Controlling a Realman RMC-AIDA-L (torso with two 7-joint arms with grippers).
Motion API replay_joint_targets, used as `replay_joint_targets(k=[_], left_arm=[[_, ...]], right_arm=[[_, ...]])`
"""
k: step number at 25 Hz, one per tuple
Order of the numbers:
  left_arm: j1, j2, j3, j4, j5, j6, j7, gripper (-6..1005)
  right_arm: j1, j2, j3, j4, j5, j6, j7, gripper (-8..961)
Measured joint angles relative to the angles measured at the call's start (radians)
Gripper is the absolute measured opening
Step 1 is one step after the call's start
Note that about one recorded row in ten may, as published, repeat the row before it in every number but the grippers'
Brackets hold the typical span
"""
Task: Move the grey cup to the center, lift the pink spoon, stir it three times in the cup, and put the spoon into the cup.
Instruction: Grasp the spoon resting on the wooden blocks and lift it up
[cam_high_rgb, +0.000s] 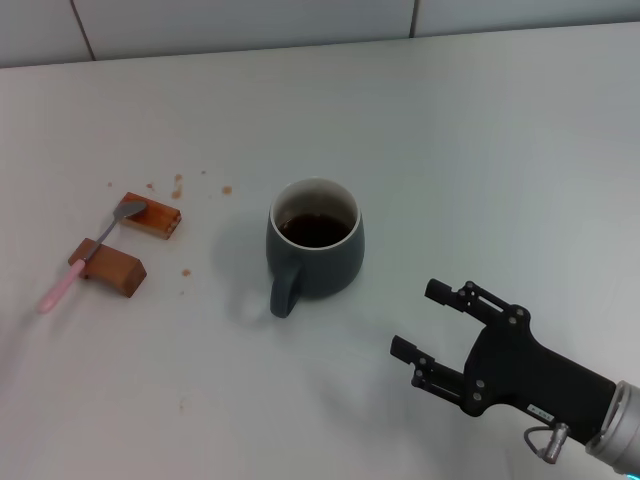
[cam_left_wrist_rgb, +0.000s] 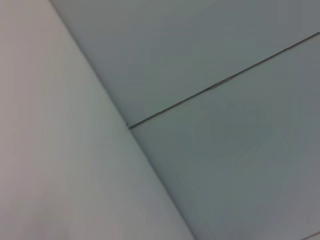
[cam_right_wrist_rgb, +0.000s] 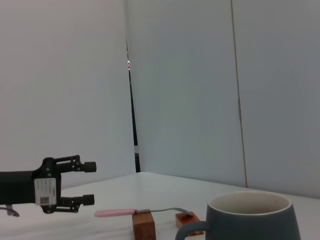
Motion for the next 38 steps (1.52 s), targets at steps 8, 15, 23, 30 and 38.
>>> replay_joint_targets(k=[8, 15, 23, 30, 38], left_arm=[[-0.001, -0.003, -0.001, -0.014, 0.038, -0.050, -0.060, 814], [-0.008, -0.003, -0.002, -0.030, 0.052, -0.080, -0.084, 814], [-0.018, -0.003, 0.008, -0.042, 0.052, -0.084, -0.107, 814], [-0.027, -0.004, 0.024, -0.043, 0.052, -0.102, -0.131, 813], [-0.036, -0.004, 0.035, -0.057, 0.053, -0.108, -0.150, 814]], right_arm=[[-0.003, 0.000, 0.001, -0.006, 0.000, 0.000, 0.000, 754], [0.004, 0.000, 0.001, -0.007, 0.000, 0.000, 0.000, 754], [0.014, 0.000, 0.001, -0.013, 0.000, 0.002, 0.005, 754], [0.023, 0.000, 0.001, -0.013, 0.000, 0.017, 0.011, 755], [0.031, 0.000, 0.001, -0.009, 0.000, 0.023, 0.012, 755]])
